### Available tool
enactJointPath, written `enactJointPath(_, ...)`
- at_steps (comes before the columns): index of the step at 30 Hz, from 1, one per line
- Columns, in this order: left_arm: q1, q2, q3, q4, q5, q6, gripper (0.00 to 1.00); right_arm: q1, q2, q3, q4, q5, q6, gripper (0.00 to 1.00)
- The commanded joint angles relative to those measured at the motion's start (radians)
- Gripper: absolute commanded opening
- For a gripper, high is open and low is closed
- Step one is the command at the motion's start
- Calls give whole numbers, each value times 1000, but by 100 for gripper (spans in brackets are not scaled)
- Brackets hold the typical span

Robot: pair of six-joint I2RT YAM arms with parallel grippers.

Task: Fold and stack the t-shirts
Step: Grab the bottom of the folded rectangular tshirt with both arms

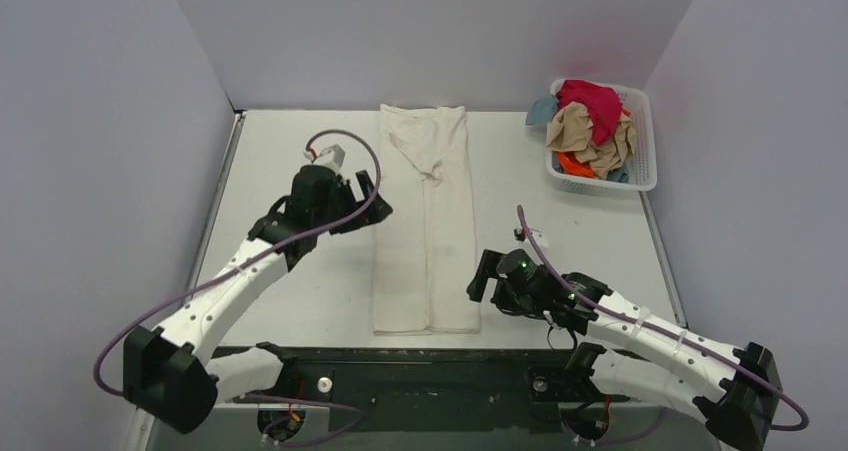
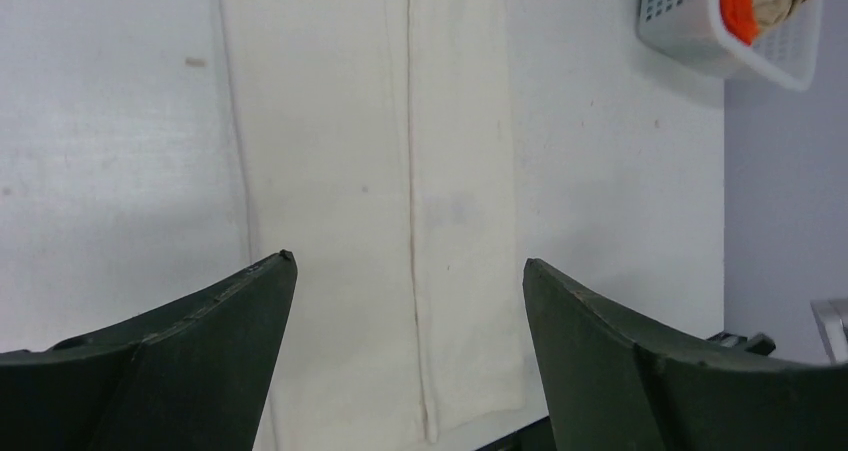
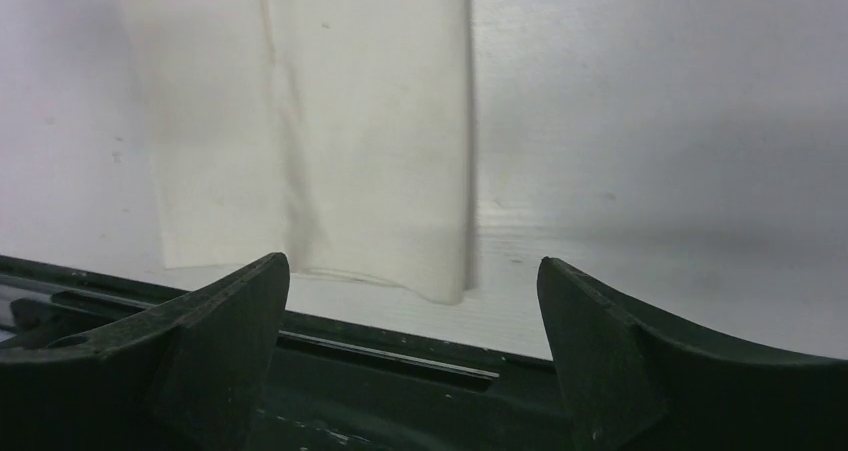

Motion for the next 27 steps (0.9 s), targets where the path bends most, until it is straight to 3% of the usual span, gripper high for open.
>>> enactJointPath(1,-88,-150,-281,-47,-68,-150,94,-7,-6,-110,-23,-2,151,89)
enactJointPath(5,-228,-276,-510,-64,-71,-273,94,-4,45,-192,102,-110,217,85)
enactJointPath(8,-329,-329,-591,-90,-95,-363,93,9,103,-217,160,-145,242,80)
enactJointPath(13,-382,-355,-718,-25,-88,-433,78,51,185,-223,187,-162,261,68)
enactJointPath(17,-399,-345,-759,57,-49,-465,55,78,229,-230,198,-202,281,59)
enactJointPath(20,-409,-333,-752,49,-60,-463,38,80,246,-246,214,-196,297,39)
enactJointPath(22,-411,-328,-747,37,-66,-454,22,80,244,-249,215,-187,308,29)
enactJointPath(23,-412,-327,-745,34,-67,-450,7,80,244,-249,212,-184,308,25)
enactJointPath(25,-412,-332,-745,32,-69,-442,0,81,232,-251,199,-178,307,15)
enactJointPath(26,-412,-336,-746,31,-70,-440,0,81,224,-255,196,-181,304,3)
enactJointPath(27,-414,-348,-748,29,-70,-439,0,82,217,-257,196,-184,302,0)
